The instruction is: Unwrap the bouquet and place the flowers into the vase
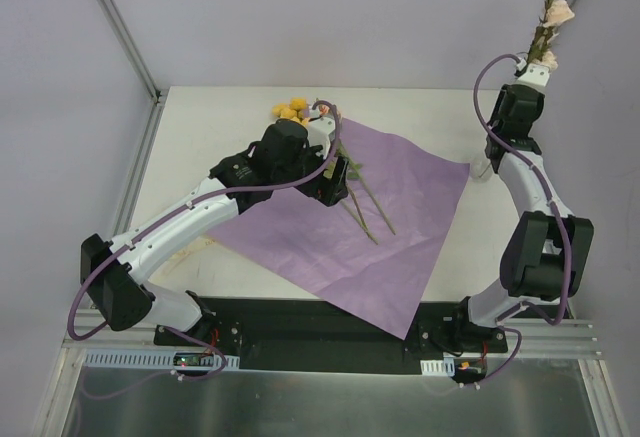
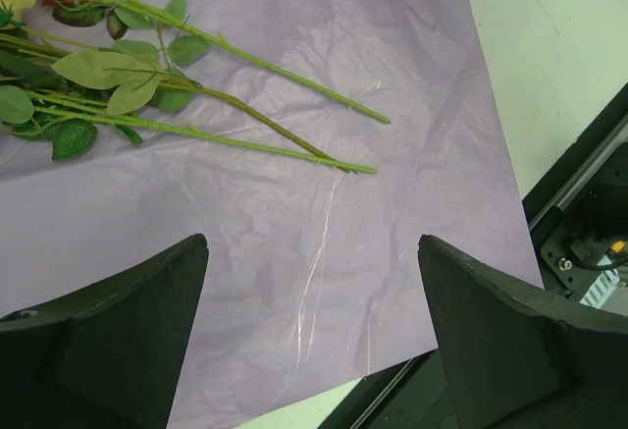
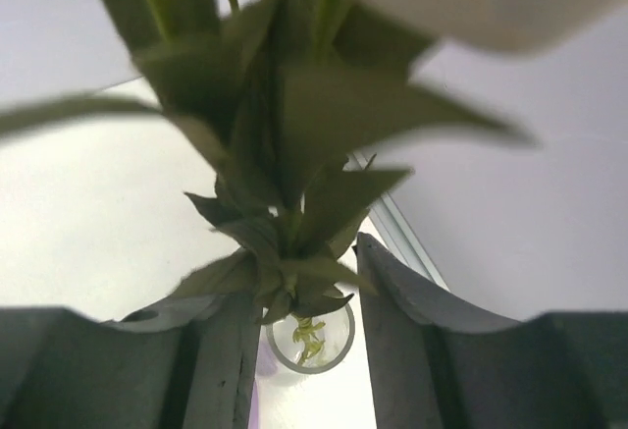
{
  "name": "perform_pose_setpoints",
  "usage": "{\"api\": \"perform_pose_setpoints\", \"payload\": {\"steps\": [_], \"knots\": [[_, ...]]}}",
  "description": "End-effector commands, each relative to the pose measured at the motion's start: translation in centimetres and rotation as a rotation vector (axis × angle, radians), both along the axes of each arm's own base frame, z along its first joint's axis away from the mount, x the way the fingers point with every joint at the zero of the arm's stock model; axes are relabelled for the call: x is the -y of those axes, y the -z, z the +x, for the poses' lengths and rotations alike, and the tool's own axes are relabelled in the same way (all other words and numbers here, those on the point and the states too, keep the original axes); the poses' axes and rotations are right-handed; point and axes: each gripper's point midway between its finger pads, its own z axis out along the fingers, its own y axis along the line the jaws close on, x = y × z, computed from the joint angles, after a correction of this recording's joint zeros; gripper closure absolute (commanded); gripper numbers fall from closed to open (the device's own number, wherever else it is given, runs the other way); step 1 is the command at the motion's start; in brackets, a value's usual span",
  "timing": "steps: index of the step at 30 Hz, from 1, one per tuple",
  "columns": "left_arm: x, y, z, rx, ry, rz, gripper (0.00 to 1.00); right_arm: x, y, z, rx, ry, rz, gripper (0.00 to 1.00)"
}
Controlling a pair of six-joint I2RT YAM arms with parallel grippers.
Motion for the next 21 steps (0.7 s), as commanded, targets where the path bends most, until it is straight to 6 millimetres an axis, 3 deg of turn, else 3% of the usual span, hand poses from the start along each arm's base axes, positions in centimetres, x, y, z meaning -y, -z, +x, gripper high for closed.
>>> {"api": "perform_pose_setpoints", "payload": {"steps": [1,5,7,8,9,11,17,20,21], "knots": [[-0.2,-0.4,0.3,0.009,0.001,-0.010,0.12,0.0,-0.7,-0.5,0.040,0.000,0.018,0.53],[-0.2,-0.5,0.3,0.010,0.002,-0.015,0.12,0.0,-1.2,-2.0,0.040,0.030,0.049,0.30],[-0.2,-0.5,0.2,0.007,0.003,-0.016,0.12,0.0,-1.0,-3.4,0.007,0.068,0.072,0.23],[-0.3,-0.6,0.3,0.008,0.004,-0.018,0.12,0.2,-2.2,-4.6,0.028,0.101,0.075,0.13],[-0.3,-0.6,0.3,0.004,0.003,-0.020,0.11,0.0,-1.5,-5.7,-0.004,0.121,0.104,0.09],[-0.4,-0.6,0.3,0.000,0.002,-0.024,0.11,0.1,-2.8,-7.9,0.005,0.168,0.122,0.00],[-0.8,0.8,1.5,-0.053,-0.043,-0.017,0.07,-1.4,-1.1,-14.0,-0.078,0.216,0.210,0.04],[-1.1,2.1,2.7,-0.135,-0.079,-0.037,0.08,-3.5,-1.5,-15.6,-0.084,0.146,0.182,0.04],[-1.0,2.5,2.9,-0.171,-0.085,-0.049,0.09,-5.7,-0.8,-15.5,-0.103,0.064,0.179,0.04]]}}
